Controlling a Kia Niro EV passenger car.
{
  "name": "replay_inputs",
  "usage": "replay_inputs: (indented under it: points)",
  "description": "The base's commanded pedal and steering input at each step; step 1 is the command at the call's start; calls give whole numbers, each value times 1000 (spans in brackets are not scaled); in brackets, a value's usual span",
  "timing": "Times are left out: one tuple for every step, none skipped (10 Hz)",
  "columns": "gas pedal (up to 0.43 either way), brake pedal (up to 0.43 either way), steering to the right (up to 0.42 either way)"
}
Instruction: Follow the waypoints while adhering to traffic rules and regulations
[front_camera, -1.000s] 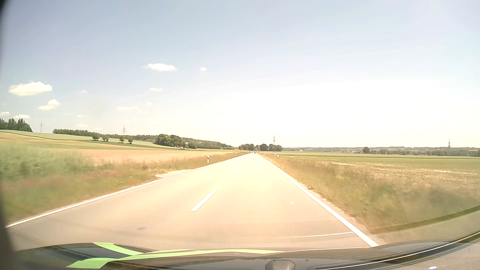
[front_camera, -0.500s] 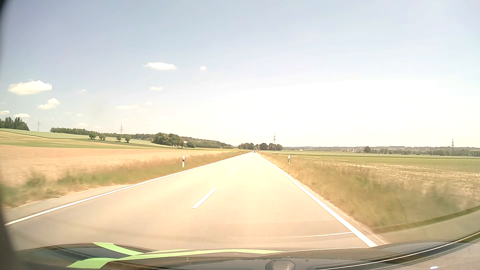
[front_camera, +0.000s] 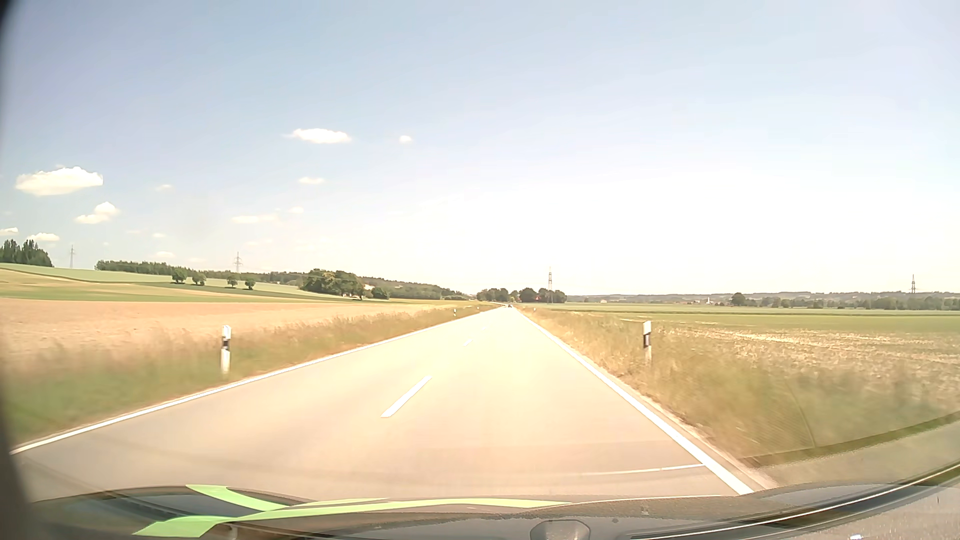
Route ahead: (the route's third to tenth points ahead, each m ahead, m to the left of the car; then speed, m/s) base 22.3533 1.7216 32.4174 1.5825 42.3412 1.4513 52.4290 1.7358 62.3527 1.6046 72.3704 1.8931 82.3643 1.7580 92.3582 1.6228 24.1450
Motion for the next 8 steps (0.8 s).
replay_inputs:
  points:
    - [240,0,0]
    - [240,0,0]
    - [228,0,0]
    - [228,0,0]
    - [228,0,0]
    - [228,0,-1]
    - [228,0,0]
    - [228,0,-1]
